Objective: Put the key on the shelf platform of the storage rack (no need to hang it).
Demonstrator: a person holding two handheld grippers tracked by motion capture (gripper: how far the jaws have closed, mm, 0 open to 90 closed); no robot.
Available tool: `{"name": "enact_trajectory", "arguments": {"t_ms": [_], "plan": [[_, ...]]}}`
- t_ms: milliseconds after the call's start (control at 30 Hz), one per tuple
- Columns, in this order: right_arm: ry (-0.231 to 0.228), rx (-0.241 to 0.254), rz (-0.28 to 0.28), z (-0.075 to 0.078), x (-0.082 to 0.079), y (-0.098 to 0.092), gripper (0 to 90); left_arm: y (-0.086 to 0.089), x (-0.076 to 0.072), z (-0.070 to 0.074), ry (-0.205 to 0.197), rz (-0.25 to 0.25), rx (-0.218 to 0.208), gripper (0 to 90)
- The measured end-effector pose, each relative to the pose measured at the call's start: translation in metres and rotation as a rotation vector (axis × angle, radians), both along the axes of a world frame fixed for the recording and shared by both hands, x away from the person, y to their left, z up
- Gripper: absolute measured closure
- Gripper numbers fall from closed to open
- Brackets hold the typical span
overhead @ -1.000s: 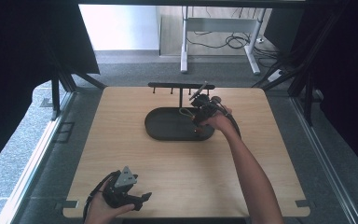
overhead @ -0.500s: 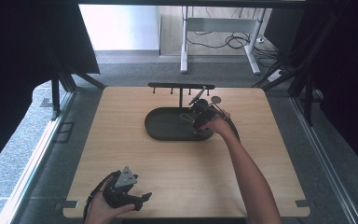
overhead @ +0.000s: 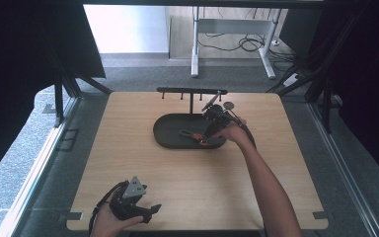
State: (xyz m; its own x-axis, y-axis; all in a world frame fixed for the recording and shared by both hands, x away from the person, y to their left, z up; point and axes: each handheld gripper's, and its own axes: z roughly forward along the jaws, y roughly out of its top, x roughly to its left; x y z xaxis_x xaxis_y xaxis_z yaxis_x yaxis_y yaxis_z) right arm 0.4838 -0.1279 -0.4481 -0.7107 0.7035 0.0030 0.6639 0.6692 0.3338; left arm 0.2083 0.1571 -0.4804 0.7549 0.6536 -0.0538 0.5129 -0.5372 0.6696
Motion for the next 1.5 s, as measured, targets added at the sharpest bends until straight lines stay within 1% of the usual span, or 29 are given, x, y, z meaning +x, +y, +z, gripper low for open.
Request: {"name": "enact_trajectory", "arguments": {"t_ms": [200, 400, 533, 600, 733, 900, 1033, 1167, 1367, 1467, 1500], "plan": [[-0.027, 0.019, 0.002, 0.011, -0.009, -0.008, 50.3, -0.002, 0.000, -0.001, 0.002, -0.005, 0.003, 21.5], [-0.052, 0.049, 0.013, 0.023, -0.022, -0.019, 50.2, -0.005, 0.000, -0.001, 0.004, -0.009, 0.009, 21.4], [-0.072, 0.073, 0.021, 0.031, -0.033, -0.031, 49.6, -0.006, -0.001, -0.001, 0.002, -0.009, 0.013, 21.5], [-0.080, 0.087, 0.016, 0.034, -0.040, -0.037, 49.6, -0.006, -0.001, -0.001, 0.001, -0.010, 0.015, 21.5], [-0.099, 0.114, 0.026, 0.036, -0.054, -0.049, 49.4, -0.008, -0.001, -0.001, 0.001, -0.011, 0.016, 21.5], [-0.110, 0.145, 0.038, 0.034, -0.074, -0.067, 48.7, -0.009, -0.001, -0.002, 0.003, -0.012, 0.023, 21.5], [-0.117, 0.168, 0.032, 0.030, -0.091, -0.083, 47.9, -0.010, -0.001, -0.002, 0.006, -0.011, 0.025, 21.5], [-0.120, 0.190, 0.031, 0.022, -0.106, -0.099, 47.4, -0.011, -0.001, -0.002, 0.004, -0.011, 0.024, 21.4], [-0.100, 0.214, 0.025, -0.002, -0.130, -0.118, 45.8, -0.009, -0.001, -0.002, 0.004, -0.004, 0.028, 21.5], [-0.095, 0.230, -0.002, -0.017, -0.140, -0.127, 44.9, -0.009, -0.001, -0.002, 0.004, -0.002, 0.030, 21.5], [-0.085, 0.245, -0.008, -0.022, -0.143, -0.130, 44.5, -0.008, -0.001, -0.002, 0.003, 0.000, 0.031, 21.4]]}}
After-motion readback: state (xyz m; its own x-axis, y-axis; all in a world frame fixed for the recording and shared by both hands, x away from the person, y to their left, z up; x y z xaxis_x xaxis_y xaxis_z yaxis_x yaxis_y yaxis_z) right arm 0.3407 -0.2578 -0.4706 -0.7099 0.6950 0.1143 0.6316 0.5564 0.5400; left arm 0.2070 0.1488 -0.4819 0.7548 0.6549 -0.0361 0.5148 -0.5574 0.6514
